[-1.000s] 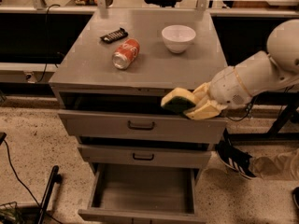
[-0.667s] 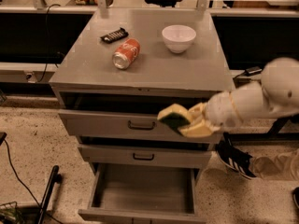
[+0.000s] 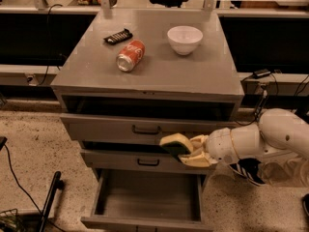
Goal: Place sponge into bottom drawer
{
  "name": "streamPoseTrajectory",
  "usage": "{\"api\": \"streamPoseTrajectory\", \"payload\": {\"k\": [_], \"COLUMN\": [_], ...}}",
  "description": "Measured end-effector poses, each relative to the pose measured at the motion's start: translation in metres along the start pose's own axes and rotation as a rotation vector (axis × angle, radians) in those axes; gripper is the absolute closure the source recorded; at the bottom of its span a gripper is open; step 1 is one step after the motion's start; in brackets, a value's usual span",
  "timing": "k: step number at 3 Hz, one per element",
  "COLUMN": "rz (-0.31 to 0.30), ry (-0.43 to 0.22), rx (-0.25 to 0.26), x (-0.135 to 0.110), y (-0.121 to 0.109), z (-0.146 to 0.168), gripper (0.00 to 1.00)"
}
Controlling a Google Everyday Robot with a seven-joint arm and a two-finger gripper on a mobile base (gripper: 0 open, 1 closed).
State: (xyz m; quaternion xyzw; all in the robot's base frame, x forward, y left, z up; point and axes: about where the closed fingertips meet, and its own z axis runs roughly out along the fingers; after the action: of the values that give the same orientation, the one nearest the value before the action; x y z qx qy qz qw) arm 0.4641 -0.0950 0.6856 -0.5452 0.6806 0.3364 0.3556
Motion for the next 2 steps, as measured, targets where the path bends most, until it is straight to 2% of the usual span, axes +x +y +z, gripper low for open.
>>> {"api": "streamPoseTrajectory", "payload": {"k": [1,2], "rz": [0.021,0.056], "ry": [0.041,0.081], "rx": [-0.06,-0.148], "x": [0.017,0.072], "y": [-0.003,-0.004], "z": [0.014,0.041], "gripper": [1.0,1.0]}}
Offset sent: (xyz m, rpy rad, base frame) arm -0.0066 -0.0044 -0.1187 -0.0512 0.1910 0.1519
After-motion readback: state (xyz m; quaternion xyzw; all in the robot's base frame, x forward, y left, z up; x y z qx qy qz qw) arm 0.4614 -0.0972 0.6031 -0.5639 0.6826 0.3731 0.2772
